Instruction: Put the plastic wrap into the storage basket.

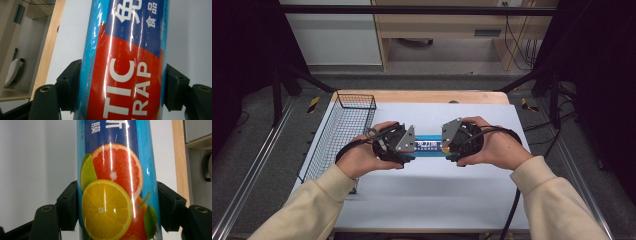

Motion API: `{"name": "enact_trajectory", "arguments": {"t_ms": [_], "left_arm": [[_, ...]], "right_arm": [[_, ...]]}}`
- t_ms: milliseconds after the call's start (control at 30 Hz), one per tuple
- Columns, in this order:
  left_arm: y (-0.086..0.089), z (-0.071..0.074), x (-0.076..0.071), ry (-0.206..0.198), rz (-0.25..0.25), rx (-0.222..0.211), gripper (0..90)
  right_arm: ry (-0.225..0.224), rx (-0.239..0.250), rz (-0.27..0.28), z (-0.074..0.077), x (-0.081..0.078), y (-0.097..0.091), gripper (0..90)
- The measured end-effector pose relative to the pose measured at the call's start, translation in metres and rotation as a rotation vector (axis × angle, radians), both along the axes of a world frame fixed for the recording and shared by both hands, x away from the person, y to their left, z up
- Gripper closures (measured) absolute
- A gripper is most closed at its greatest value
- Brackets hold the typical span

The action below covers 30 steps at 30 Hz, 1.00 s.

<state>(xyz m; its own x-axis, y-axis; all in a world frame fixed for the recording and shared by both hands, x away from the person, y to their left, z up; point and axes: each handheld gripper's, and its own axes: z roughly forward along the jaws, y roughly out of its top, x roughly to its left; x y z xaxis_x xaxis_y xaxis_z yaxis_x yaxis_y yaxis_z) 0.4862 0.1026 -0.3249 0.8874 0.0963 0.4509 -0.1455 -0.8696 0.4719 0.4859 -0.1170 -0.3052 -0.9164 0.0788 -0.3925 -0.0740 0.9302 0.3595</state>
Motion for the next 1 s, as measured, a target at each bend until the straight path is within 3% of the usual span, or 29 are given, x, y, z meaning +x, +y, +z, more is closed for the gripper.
{"name": "enact_trajectory", "arguments": {"t_ms": [467,600,633,700,833,1000], "left_arm": [[0.001,-0.002,-0.005,-0.006,0.008,0.006,29.8],[0.000,-0.004,-0.005,-0.007,0.016,0.010,29.9],[0.000,-0.004,-0.004,-0.003,0.017,0.010,30.0],[0.000,-0.005,-0.004,-0.006,0.016,0.013,30.0],[0.002,-0.009,-0.003,-0.002,0.028,0.011,30.1],[0.008,-0.011,-0.001,0.000,0.044,0.017,30.1]], "right_arm": [[-0.011,-0.012,0.017,-0.004,0.000,0.002,29.9],[-0.017,-0.010,0.023,-0.007,-0.002,0.004,19.6],[-0.030,-0.018,0.015,-0.010,-0.001,0.004,11.9],[-0.029,-0.009,-0.006,-0.012,-0.001,0.001,8.5],[-0.040,-0.001,-0.015,-0.012,-0.002,-0.005,6.8],[-0.098,0.036,-0.054,-0.009,-0.009,-0.020,6.2]]}}
